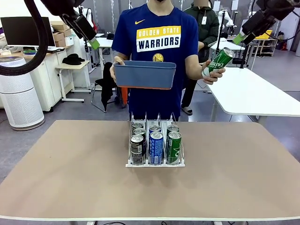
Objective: Fill the beverage cans into the dispenser.
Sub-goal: Pick up the Sprite handed by the human.
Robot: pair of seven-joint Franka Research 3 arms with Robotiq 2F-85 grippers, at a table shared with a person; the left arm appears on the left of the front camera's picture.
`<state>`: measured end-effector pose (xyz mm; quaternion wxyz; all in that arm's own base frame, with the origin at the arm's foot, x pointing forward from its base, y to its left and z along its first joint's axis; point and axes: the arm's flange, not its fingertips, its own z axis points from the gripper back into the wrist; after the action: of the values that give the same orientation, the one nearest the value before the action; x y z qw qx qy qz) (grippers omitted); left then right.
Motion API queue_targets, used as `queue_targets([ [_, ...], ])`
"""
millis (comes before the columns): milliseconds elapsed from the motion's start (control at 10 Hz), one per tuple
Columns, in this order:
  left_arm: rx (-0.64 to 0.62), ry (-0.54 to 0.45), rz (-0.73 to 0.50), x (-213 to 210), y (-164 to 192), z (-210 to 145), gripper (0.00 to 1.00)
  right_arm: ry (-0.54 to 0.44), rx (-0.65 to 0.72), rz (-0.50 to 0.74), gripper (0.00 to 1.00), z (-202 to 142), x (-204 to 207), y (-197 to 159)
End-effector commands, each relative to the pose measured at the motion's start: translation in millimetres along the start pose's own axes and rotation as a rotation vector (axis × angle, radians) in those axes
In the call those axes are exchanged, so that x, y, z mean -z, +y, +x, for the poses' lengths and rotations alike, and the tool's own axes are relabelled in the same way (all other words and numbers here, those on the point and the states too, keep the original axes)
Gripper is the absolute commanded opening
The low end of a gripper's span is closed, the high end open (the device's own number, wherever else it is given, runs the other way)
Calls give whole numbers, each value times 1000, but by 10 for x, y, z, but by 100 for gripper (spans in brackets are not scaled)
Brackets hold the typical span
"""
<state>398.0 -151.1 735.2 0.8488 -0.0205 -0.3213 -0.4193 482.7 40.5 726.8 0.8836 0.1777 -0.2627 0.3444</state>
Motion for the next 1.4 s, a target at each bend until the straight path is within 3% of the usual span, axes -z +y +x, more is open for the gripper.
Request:
queue_targets([
  [0,0,1,-1,0,6,-10,100,-21,51,45,100,18,34,-12],
  [1300,0,1,-1,0,6,-10,100,40,98,119,100,-24,668,-261],
])
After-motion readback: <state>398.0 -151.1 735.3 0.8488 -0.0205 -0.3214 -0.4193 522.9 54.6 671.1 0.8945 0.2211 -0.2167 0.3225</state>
